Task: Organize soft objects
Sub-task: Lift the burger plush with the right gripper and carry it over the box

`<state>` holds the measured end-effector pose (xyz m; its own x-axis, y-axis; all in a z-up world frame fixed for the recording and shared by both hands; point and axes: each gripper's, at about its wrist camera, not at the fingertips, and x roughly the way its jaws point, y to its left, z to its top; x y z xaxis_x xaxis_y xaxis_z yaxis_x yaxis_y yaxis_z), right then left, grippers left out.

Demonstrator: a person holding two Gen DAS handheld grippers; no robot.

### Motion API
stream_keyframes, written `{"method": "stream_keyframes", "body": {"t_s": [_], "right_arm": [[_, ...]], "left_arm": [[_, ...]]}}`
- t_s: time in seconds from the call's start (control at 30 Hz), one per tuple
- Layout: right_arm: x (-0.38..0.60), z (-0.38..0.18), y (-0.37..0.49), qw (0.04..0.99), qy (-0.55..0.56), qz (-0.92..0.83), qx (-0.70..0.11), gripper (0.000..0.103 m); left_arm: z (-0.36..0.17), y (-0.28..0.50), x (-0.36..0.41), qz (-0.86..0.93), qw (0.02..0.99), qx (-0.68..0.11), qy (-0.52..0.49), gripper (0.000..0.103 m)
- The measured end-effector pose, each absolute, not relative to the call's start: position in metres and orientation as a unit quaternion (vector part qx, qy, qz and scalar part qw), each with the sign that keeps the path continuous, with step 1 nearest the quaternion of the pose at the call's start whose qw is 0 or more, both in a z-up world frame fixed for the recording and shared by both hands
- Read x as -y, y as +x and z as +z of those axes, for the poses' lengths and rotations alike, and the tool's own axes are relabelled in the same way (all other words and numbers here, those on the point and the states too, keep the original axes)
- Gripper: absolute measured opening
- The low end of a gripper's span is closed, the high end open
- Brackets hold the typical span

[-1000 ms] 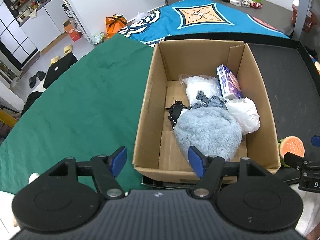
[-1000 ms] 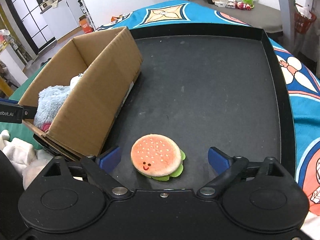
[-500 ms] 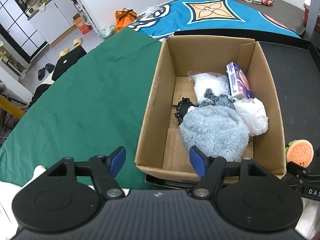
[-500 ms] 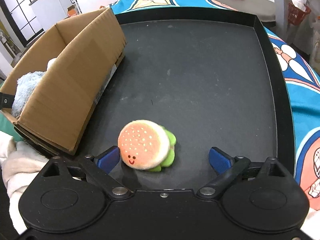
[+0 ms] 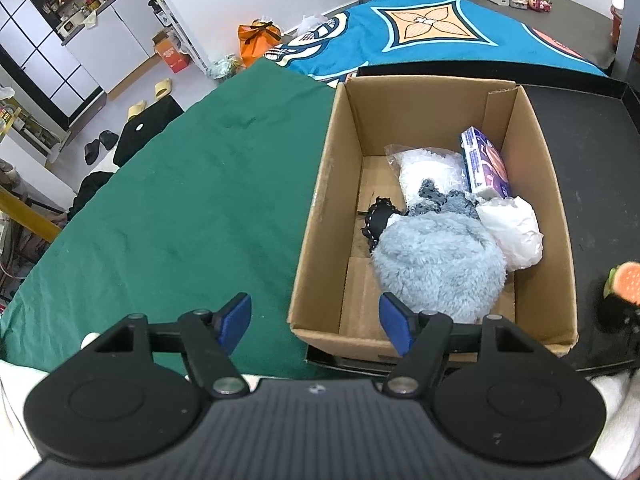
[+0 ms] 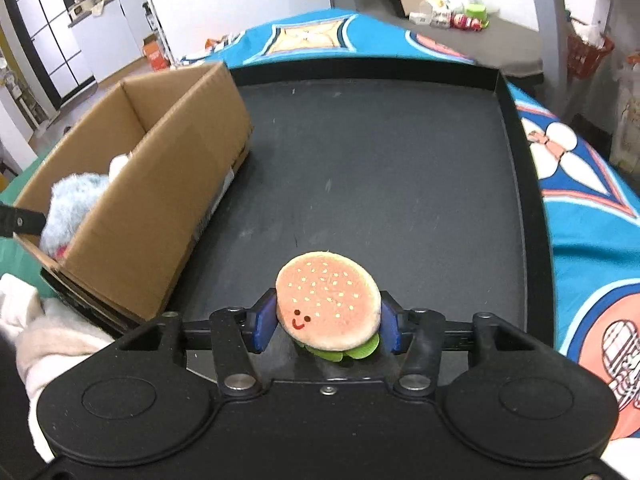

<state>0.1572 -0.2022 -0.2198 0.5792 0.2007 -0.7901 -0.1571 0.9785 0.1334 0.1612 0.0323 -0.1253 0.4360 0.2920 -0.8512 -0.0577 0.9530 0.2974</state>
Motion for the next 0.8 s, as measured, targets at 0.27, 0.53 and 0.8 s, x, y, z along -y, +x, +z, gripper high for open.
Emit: {"method": "stream_keyframes", "body": {"t_s": [0.27,0.53,0.8], "right_arm": [[0.211,-0.207,0.155,0.901,0.022,0.09,-0.424,0.051],[0.225,-0.186,0.152,0.91,0.041,0.077,-0.405,0.051],[0.229,-0.165,0.155,0.922,0.05,0.064,-0.378,0.051]], "left_arm": [[-0.121,0.157,-0.038,0.098,0.845,-0.514,0.105,0.069],[-0.117,0.155,-0.047,0.094,0.854,-0.503,0.088,0.069],[-0.117,0.151,-0.056,0.089,0.859,-0.498,0.074,0.069]]}}
